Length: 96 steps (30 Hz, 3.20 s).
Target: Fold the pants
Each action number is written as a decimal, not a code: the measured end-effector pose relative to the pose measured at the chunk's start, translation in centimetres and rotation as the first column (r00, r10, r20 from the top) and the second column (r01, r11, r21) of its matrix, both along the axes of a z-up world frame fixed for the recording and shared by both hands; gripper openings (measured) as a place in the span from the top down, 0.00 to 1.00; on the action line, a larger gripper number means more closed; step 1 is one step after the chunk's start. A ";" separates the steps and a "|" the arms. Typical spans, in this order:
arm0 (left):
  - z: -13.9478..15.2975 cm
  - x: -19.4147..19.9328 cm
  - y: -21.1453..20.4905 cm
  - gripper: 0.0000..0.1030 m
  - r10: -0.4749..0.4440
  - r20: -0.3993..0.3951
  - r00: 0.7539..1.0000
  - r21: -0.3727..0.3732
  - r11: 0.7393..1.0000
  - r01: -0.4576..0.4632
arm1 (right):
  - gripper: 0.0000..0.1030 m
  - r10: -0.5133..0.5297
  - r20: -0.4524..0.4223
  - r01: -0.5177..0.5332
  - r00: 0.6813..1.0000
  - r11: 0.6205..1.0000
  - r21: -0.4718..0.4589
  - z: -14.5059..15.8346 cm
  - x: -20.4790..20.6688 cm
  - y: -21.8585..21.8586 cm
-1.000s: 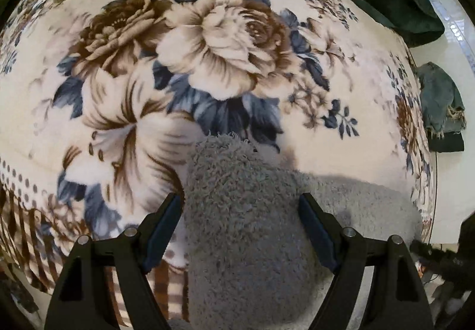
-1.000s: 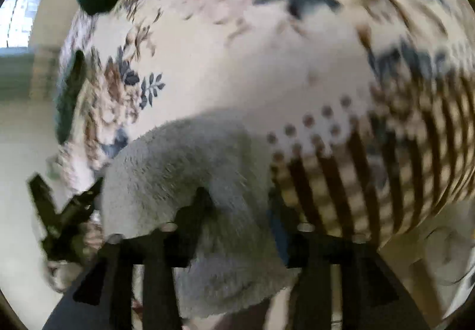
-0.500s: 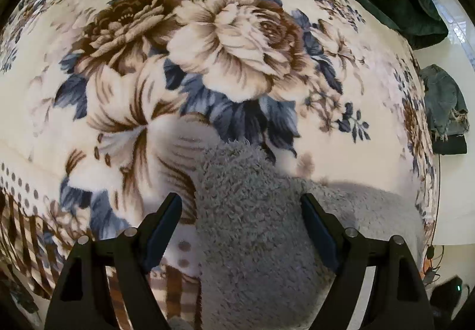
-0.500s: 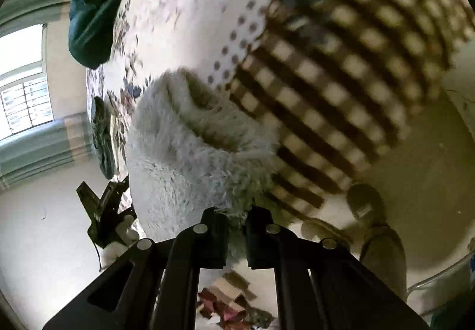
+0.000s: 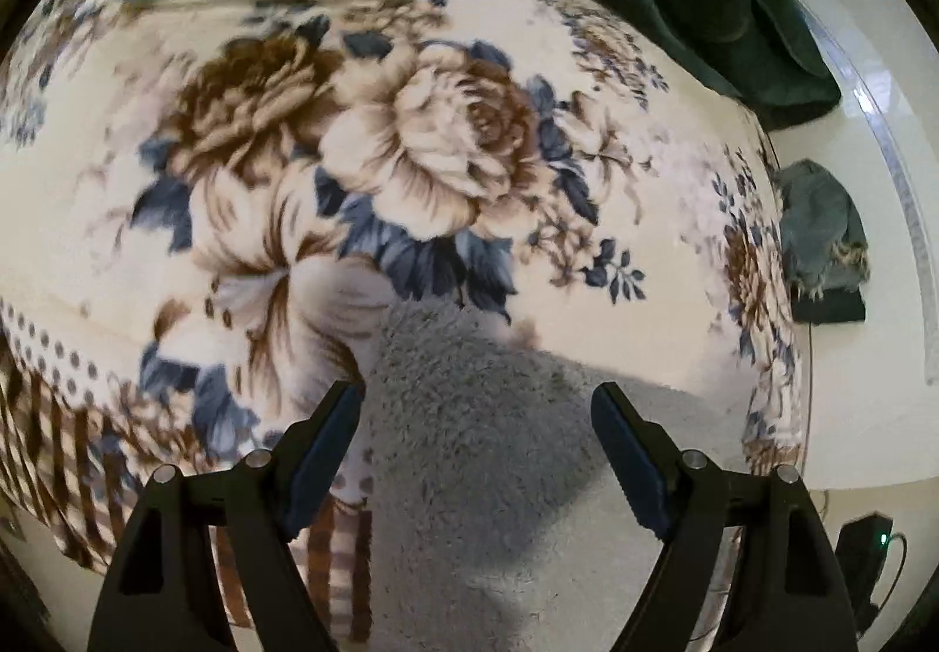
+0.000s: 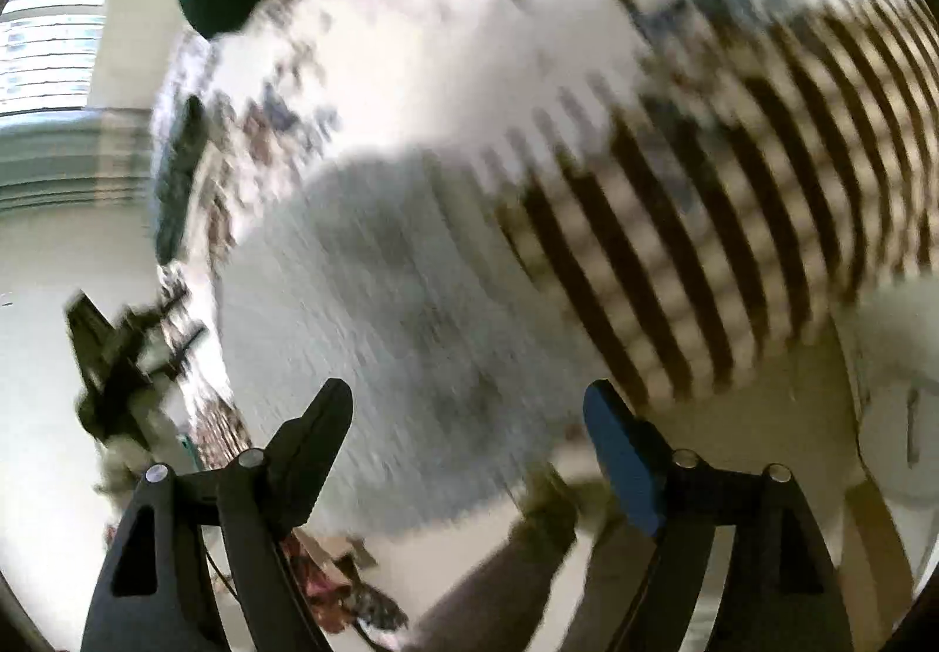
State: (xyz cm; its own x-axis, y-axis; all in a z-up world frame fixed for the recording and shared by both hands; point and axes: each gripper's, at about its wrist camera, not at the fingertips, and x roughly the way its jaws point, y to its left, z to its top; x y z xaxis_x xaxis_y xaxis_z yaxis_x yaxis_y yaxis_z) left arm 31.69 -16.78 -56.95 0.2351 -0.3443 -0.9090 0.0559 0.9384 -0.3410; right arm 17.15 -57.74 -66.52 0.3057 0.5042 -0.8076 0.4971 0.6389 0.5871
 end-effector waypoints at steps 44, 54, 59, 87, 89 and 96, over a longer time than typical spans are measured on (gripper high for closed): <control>-3.9 -10.1 4.8 0.22 0.081 -0.164 0.983 -0.077 0.993 -0.095 | 0.76 -0.134 -0.227 0.178 0.965 0.966 0.185 -7.9 -10.9 3.2; -3.7 -8.9 3.3 0.22 0.032 -0.128 0.991 -0.047 0.998 -0.038 | 0.38 -0.190 -0.003 0.190 0.982 0.981 0.051 -3.2 -3.2 0.0; -3.9 -8.7 3.2 0.22 0.021 -0.127 0.992 -0.047 0.999 -0.027 | 0.49 -0.156 0.060 0.150 0.986 0.984 0.098 -4.8 3.3 0.2; -8.2 -7.7 2.6 0.02 -0.011 -0.183 0.983 -0.354 0.933 -0.056 | 0.05 -0.109 0.155 0.063 0.982 0.959 0.276 -9.8 -5.3 8.8; -8.7 -7.6 2.7 0.02 -0.015 -0.192 0.981 -0.365 0.929 -0.057 | 0.05 -0.065 0.178 0.017 0.982 0.966 0.258 -9.9 -4.1 10.0; -10.3 -7.8 2.8 0.01 -0.022 -0.250 0.968 -0.435 0.896 -0.092 | 0.04 -0.081 0.137 0.034 0.987 0.948 0.316 -11.5 -2.8 11.0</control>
State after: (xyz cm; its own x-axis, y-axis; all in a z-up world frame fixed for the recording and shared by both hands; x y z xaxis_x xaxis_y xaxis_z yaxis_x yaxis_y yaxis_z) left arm 23.87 -14.01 -67.27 0.0472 -0.7173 -0.6952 -0.1116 0.6878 -0.7173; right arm 14.34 -46.77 -78.06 0.4447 0.7014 -0.5570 0.4209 0.3853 0.8212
